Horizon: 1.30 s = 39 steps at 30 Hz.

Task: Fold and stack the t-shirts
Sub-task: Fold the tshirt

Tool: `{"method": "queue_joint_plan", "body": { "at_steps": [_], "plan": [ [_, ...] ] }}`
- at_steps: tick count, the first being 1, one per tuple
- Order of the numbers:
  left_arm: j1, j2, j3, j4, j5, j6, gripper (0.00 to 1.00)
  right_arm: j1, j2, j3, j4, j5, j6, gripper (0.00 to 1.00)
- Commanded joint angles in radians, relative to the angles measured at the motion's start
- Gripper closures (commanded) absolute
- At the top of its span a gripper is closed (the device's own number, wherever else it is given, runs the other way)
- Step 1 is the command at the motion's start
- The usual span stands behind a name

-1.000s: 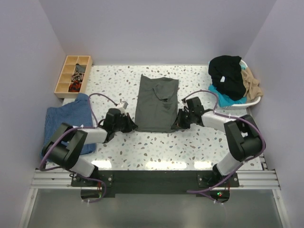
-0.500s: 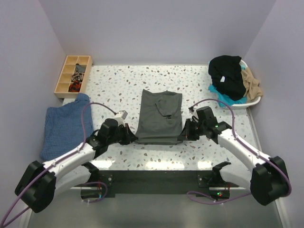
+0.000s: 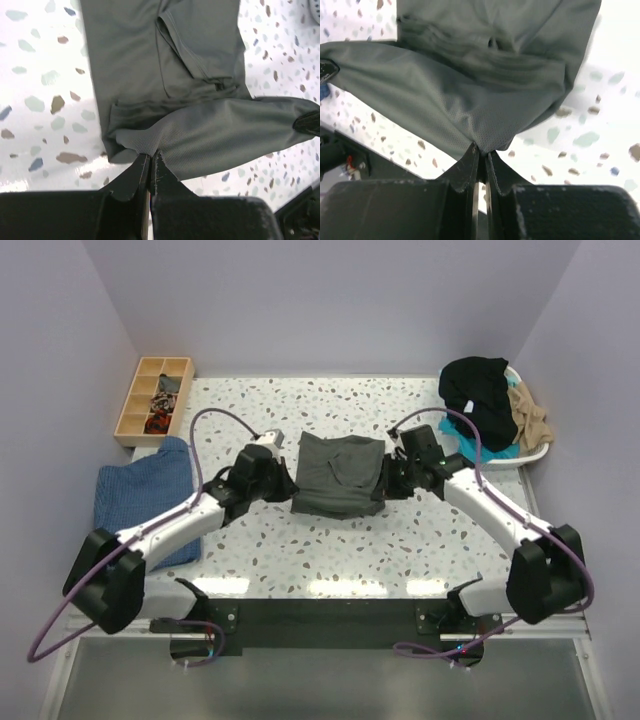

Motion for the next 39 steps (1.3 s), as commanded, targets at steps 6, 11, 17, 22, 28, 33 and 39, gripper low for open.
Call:
{"method": "queue_joint_plan", "body": {
  "at_steps": [6, 11, 17, 22, 28, 33, 39],
  "plan": [
    [0.07, 0.304, 0.292, 0.015, -0.027, 0.103, 0.99, -0.032, 0.28, 0.258, -0.023, 0.09, -0.081, 0.95],
    [0.116, 0.435, 0.41, 0.027, 0.007, 0.121, 1.0, -0.076, 0.388, 0.372, -0.024, 0.07, -0.092, 0.96],
    [0.148, 0.547, 0.553, 0.025, 0.03, 0.149, 1.0, -0.136, 0.486, 0.502, -0.049, 0.052, -0.11, 0.96],
    [0.174, 0.623, 0.656, 0.047, 0.06, 0.152, 1.0, -0.175, 0.567, 0.615, -0.061, 0.024, -0.126, 0.95],
    [0.213, 0.732, 0.8, 0.068, 0.076, 0.155, 1.0, -0.216, 0.691, 0.766, 0.003, -0.038, -0.112, 0.92],
    [0.245, 0.861, 0.881, 0.183, 0.131, 0.157, 0.64, -0.242, 0.955, 1.014, 0.107, -0.098, -0.075, 0.51],
    [0.265, 0.826, 0.828, 0.243, 0.067, 0.17, 0.35, -0.252, 0.901, 1.061, 0.095, -0.042, -0.124, 0.42]
  ]
}}
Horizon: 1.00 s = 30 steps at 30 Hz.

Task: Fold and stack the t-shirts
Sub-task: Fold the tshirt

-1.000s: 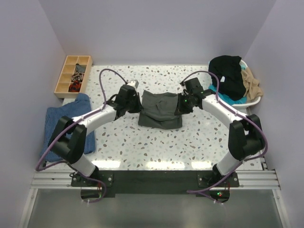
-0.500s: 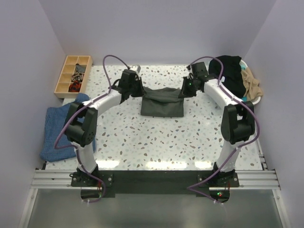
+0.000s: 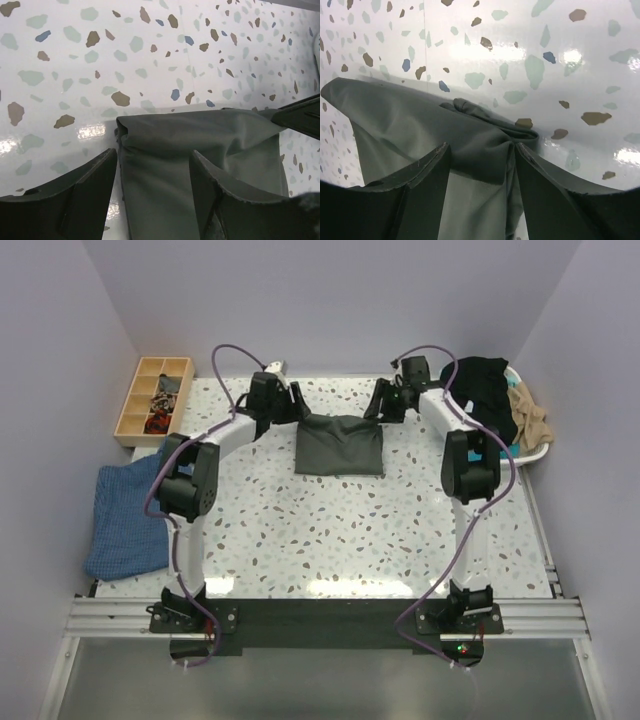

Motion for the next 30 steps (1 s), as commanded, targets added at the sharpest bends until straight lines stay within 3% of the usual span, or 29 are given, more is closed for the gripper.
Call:
{"method": "queue_joint_plan", "body": {
  "at_steps": [1, 6, 10, 17, 30],
  "plan": [
    [0.01, -0.089, -0.039, 0.112, -0.064, 0.039, 0.34, -0.005, -0.172, -0.03, 0.06, 0.039, -0.051, 0.41],
    [0.01, -0.226, -0.131, 0.145, -0.017, 0.041, 0.33, 0.01, -0.31, -0.122, 0.025, 0.021, -0.078, 0.38],
    [0.006, -0.234, -0.185, 0.222, 0.176, -0.033, 0.33, 0.071, -0.323, -0.162, 0.005, -0.028, -0.078, 0.38],
    [-0.013, -0.107, -0.154, 0.25, 0.353, -0.081, 0.35, 0.125, -0.249, -0.205, 0.033, -0.084, -0.025, 0.39],
    [-0.01, 0.119, 0.037, 0.25, 0.379, -0.033, 0.36, 0.125, -0.041, -0.041, -0.01, -0.042, -0.064, 0.39]
  ]
}}
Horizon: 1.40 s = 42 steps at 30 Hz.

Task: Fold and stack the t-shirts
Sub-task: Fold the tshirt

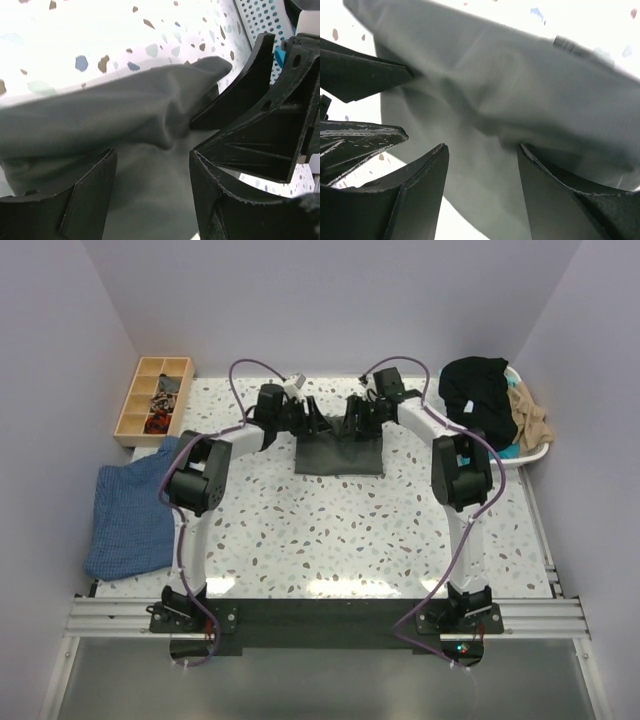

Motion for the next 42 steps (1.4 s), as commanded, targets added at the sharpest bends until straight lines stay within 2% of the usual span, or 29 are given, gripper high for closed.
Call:
{"method": "queue_joint_plan", "body": {
  "at_steps": [1, 8, 14, 18, 22, 27, 34, 38, 42],
  "plan": [
    [0.003, 0.054, 0.137, 0.025, 0.001, 0.039, 0.36, -0.011, 0.058, 0.136, -0.018, 0.028, -0.027, 0.39],
    [0.017, 0.18, 0.328, -0.013, -0.045, 0.102, 0.36, -0.037, 0.131, 0.23, -0.011, 0.08, -0.052, 0.39],
    [0.031, 0.287, 0.434, -0.073, -0.058, 0.131, 0.36, -0.063, 0.183, 0.286, -0.029, 0.167, -0.07, 0.39],
    [0.04, 0.326, 0.441, -0.09, -0.059, 0.159, 0.35, -0.082, 0.241, 0.355, -0.072, 0.208, -0.078, 0.39],
    [0.052, 0.3, 0.394, -0.061, -0.084, 0.187, 0.35, -0.088, 0.232, 0.328, -0.068, 0.313, -0.098, 0.39],
    [0.071, 0.229, 0.328, -0.001, -0.096, 0.21, 0.34, -0.093, 0.123, 0.202, 0.059, 0.261, -0.139, 0.39],
    [0.072, 0.018, 0.213, 0.04, -0.165, 0.223, 0.33, -0.093, -0.081, 0.073, 0.152, 0.259, -0.179, 0.39],
    [0.072, -0.073, 0.064, 0.088, -0.16, 0.179, 0.33, -0.096, -0.098, 0.084, 0.071, 0.259, -0.171, 0.39],
    [0.066, -0.121, -0.046, 0.192, -0.089, 0.093, 0.33, -0.094, -0.118, 0.024, 0.074, 0.2, -0.127, 0.39]
  ]
}}
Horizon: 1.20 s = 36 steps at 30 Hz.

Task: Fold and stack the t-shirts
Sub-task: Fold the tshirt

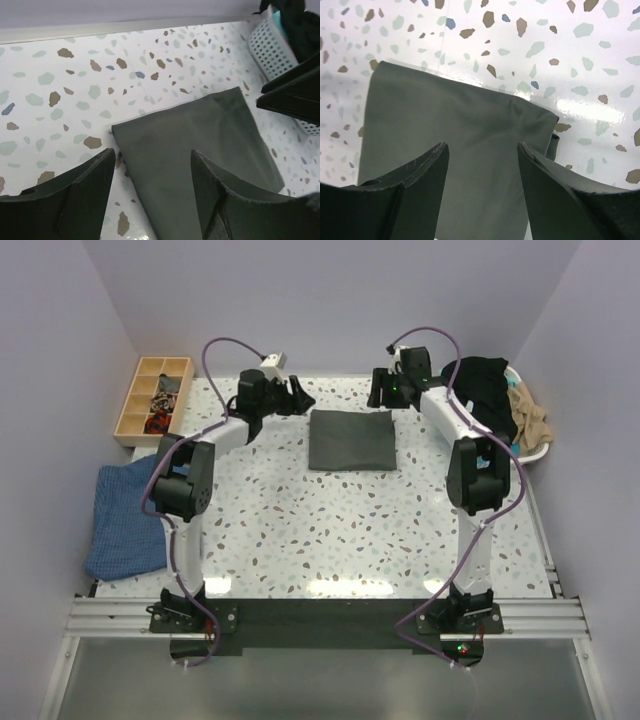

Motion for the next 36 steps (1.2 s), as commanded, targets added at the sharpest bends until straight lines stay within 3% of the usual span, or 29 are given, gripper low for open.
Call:
{"method": "queue_joint_plan", "body": {
  "at_steps": [1, 15, 27, 36],
  "plan": [
    [-0.009, -0.064, -0.092, 0.136, 0.058, -0.076, 0.34, -0.001, -0.059, -0.058, -0.003, -0.035, 0.028, 0.39],
    [-0.055, -0.044, -0.15, 0.115, 0.072, -0.089, 0.35, -0.007, -0.093, -0.257, 0.004, 0.094, 0.027, 0.39],
    [-0.055, -0.064, -0.186, -0.012, -0.027, -0.035, 0.32, -0.007, -0.398, -0.328, 0.008, 0.071, 0.004, 0.39],
    [-0.072, -0.009, -0.246, 0.046, 0.018, -0.058, 0.31, -0.009, -0.575, -0.409, 0.006, 0.056, 0.003, 0.38]
  ]
}}
